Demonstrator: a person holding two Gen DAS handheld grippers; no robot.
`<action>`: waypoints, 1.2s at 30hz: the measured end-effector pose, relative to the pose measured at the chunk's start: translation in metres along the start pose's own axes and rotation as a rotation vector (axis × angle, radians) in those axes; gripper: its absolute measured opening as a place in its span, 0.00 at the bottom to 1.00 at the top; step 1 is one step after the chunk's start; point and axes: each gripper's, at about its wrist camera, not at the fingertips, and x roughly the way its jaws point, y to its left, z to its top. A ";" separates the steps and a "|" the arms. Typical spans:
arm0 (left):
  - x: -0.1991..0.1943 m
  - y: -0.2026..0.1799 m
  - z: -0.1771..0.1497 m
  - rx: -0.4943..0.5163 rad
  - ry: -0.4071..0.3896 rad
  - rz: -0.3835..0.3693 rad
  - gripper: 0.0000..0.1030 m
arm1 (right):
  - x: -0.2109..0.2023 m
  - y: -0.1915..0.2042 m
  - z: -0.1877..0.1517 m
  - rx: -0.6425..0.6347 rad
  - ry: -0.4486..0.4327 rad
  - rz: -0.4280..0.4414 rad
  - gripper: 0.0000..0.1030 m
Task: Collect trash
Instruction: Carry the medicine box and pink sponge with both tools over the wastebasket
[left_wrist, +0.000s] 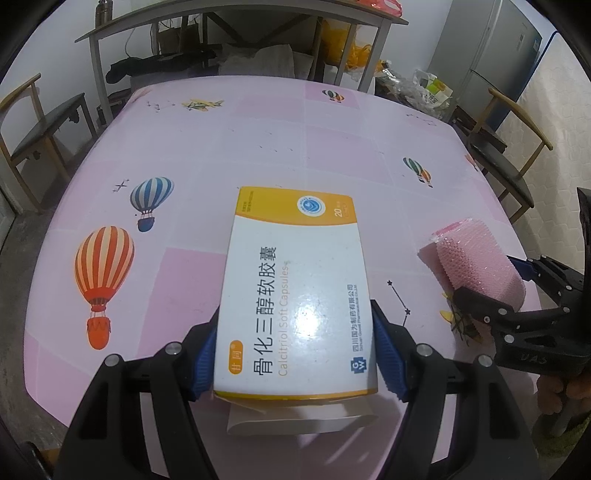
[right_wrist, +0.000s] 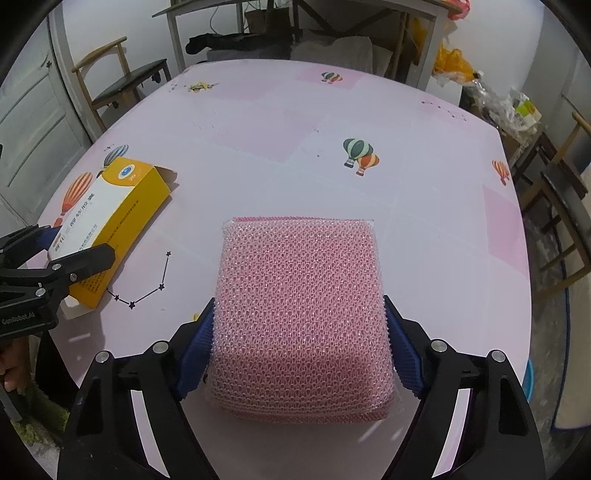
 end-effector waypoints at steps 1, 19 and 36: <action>-0.001 0.000 0.000 0.000 -0.002 0.001 0.67 | 0.000 -0.001 0.001 0.001 -0.001 0.001 0.75; -0.012 -0.001 0.000 0.001 -0.042 0.007 0.67 | -0.007 -0.003 0.004 0.020 -0.015 0.026 0.75; -0.041 -0.012 0.021 0.005 -0.140 -0.037 0.67 | -0.041 -0.025 0.009 0.132 -0.099 0.066 0.75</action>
